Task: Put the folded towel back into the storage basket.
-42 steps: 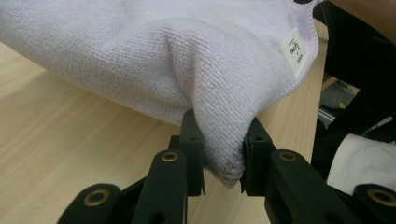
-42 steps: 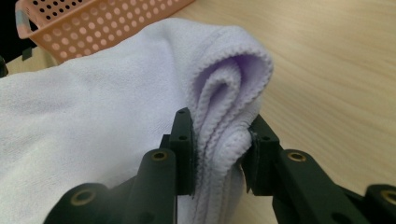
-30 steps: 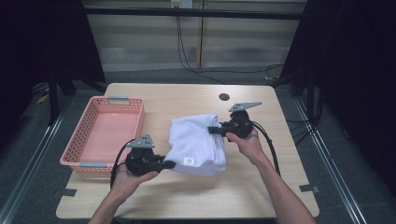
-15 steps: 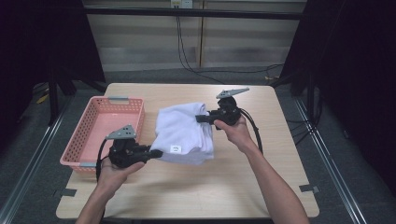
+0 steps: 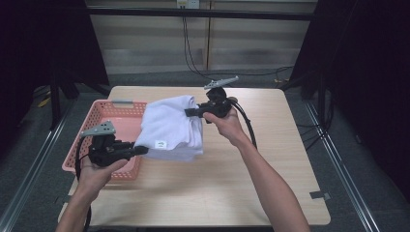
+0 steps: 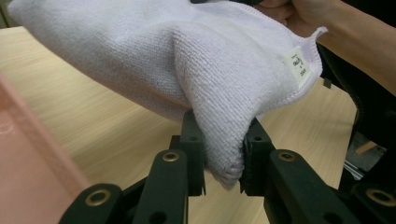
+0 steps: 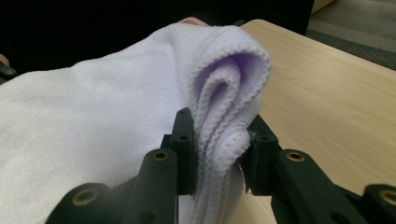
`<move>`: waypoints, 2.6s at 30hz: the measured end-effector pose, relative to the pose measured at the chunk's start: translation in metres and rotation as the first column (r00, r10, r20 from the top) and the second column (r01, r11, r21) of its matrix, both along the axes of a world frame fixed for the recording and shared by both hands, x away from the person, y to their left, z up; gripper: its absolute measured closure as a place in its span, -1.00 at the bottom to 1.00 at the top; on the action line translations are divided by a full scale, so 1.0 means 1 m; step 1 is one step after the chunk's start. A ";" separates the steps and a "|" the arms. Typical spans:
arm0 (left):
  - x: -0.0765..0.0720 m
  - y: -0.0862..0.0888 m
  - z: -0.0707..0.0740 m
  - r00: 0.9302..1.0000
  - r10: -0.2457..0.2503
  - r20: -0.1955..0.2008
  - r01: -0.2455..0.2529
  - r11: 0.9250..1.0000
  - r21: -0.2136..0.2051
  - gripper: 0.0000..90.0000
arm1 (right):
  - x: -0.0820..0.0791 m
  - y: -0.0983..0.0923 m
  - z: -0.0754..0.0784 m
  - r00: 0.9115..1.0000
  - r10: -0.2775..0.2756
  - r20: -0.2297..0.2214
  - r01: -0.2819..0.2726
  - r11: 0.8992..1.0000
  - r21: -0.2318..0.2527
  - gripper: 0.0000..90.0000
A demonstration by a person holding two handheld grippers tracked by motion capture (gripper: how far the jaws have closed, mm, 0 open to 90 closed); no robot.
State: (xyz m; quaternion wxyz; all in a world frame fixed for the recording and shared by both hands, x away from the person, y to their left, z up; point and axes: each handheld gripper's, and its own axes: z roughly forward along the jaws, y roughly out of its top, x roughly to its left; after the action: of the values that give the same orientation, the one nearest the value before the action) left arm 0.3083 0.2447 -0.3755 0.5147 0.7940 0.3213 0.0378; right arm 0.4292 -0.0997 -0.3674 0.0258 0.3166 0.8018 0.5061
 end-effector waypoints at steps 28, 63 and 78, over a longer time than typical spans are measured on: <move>-0.012 0.111 0.032 0.976 0.208 0.064 -0.206 0.978 -0.034 0.69 | 0.033 0.123 0.045 0.994 0.108 0.016 -0.107 0.994 -0.019 0.56; 0.006 0.162 -0.058 0.912 0.390 -0.130 -0.365 0.914 0.176 0.65 | 0.045 0.217 -0.069 0.992 -0.006 -0.126 -0.013 0.989 -0.149 0.56; -0.005 0.144 -0.037 0.914 0.402 -0.054 -0.389 0.907 0.162 -0.27 | 0.051 0.192 -0.059 0.999 -0.026 -0.043 0.021 0.993 -0.116 -0.12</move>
State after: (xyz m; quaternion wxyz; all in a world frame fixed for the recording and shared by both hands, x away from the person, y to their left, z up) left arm 0.3035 0.3885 -0.4130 0.4220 0.7490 0.4938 0.1309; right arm 0.4800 0.0920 -0.4263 0.0320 0.3352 0.8265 0.4512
